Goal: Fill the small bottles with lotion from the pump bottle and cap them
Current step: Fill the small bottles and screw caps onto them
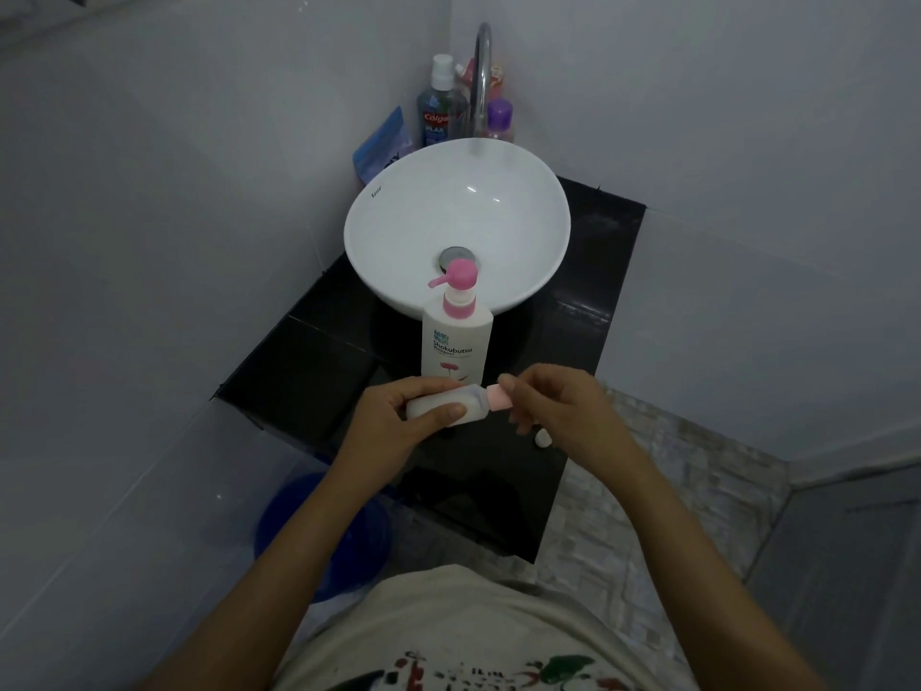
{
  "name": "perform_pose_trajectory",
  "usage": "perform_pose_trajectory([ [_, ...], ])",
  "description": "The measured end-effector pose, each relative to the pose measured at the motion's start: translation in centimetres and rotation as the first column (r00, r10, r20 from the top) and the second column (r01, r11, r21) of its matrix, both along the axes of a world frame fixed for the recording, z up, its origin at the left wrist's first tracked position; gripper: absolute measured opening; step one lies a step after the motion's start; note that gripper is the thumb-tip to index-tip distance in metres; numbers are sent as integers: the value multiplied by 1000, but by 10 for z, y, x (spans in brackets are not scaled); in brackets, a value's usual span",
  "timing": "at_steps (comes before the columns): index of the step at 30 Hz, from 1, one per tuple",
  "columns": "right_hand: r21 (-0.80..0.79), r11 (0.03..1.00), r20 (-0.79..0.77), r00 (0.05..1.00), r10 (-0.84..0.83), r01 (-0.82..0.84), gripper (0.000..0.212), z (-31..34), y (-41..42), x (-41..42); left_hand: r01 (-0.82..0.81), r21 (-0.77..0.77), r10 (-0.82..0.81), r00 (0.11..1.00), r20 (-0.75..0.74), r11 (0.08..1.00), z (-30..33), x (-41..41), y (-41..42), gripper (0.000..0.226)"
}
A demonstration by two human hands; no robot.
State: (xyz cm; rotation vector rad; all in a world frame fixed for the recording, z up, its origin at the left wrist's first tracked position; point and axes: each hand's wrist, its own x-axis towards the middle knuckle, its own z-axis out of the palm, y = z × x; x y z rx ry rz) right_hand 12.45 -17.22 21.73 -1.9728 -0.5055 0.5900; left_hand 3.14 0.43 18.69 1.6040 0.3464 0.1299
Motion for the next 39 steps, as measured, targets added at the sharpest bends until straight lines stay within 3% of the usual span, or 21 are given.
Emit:
perform_pose_trajectory([
  [5,129,990,-46,997,66,-59,10,2,-1,-3,7,4,-7,1000,9,1000,2,0,0,27],
  [7,71,997,-24,999,25,-23,8,-1,2,-5,12,13,-13,1000,13,1000,3,0,0,27],
  [10,55,997,-20,998,-60,61,20,-3,6,-5,17,6,-17,1000,12,1000,5,1,-1,26],
  [13,129,991,-19,999,29,-26,14,-1,1,-3,4,2,-4,1000,11,1000,6,2,0,26],
  [16,68,998,-2,1000,10,-10,5,-2,3,-2,2,17,-2,1000,13,1000,6,3,1,26],
  [19,71,996,-27,999,-44,46,12,-4,5,-2,2,10,-3,1000,17,1000,5,3,1,26],
  [22,154,987,-45,998,41,-33,10,-2,3,-2,6,13,-6,1000,15,1000,4,3,3,26],
  [28,54,997,-82,996,-45,49,22,-9,10,-3,10,29,-11,1000,17,1000,1,4,3,26],
  [33,124,991,-32,998,45,-41,17,-7,7,-4,-6,16,6,1000,18,1000,-1,5,7,27],
  [39,151,988,-17,1000,24,-21,17,-12,13,-6,13,16,-13,1000,27,1000,0,8,9,28],
])
